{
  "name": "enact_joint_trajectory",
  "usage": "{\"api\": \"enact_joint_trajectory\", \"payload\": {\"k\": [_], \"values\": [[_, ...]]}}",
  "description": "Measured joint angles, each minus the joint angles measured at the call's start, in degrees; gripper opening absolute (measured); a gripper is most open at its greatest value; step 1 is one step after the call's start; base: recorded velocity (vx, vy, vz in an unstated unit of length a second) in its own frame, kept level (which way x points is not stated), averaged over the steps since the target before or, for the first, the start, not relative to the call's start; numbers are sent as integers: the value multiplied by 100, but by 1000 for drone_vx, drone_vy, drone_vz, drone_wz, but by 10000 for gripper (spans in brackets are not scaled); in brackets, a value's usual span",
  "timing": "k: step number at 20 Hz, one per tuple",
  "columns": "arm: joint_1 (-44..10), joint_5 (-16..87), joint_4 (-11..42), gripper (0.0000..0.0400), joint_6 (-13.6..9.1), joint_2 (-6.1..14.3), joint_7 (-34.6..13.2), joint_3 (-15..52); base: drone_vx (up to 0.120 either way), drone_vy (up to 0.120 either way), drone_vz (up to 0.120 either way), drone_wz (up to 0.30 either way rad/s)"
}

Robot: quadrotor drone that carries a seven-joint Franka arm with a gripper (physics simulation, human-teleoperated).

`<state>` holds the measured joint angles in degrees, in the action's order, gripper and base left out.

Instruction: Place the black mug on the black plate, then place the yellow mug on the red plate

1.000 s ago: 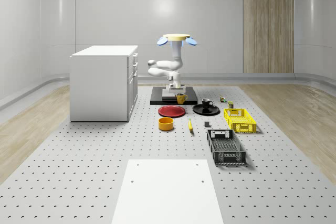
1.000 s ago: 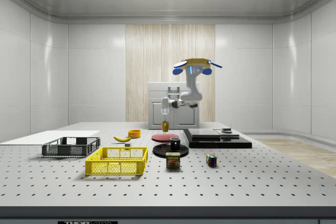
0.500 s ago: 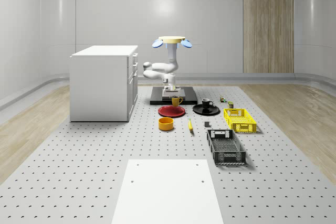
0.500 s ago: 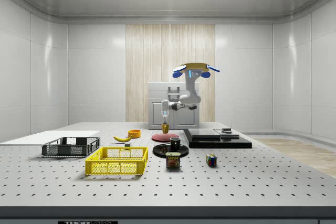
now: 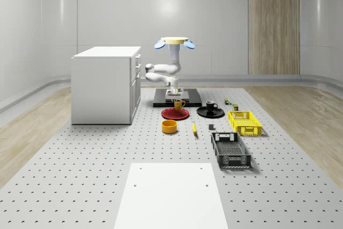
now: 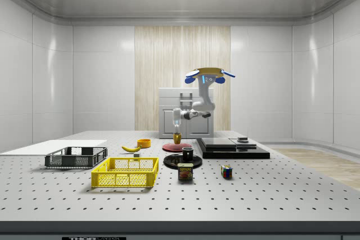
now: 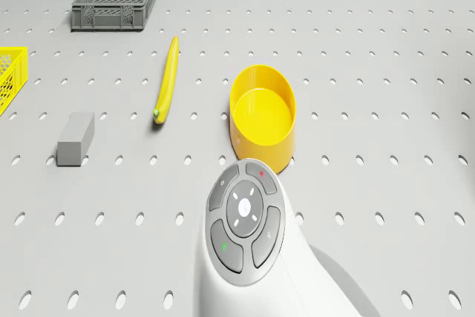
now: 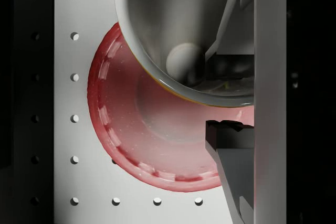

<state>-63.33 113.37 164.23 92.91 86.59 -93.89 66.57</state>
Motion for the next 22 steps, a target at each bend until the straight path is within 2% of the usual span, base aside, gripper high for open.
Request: {"api": "enact_joint_trajectory", "payload": {"k": [8, 15, 18, 20, 22], "values": [[292, 140, -102, 110, 145, 64, 366, -167, 0, 0, 0, 0], [305, 436, -256, 110, 294, 58, 475, -485, 0, 0, 0, 0], [299, 524, -301, 251, 326, 42, 495, -577, 0, 0, 0, 0], [321, 497, -284, 310, 302, 36, 506, -545, 0, 0, 0, 0], [355, 417, -241, 345, 253, 32, 514, -456, 0, 0, 0, 0]]}}
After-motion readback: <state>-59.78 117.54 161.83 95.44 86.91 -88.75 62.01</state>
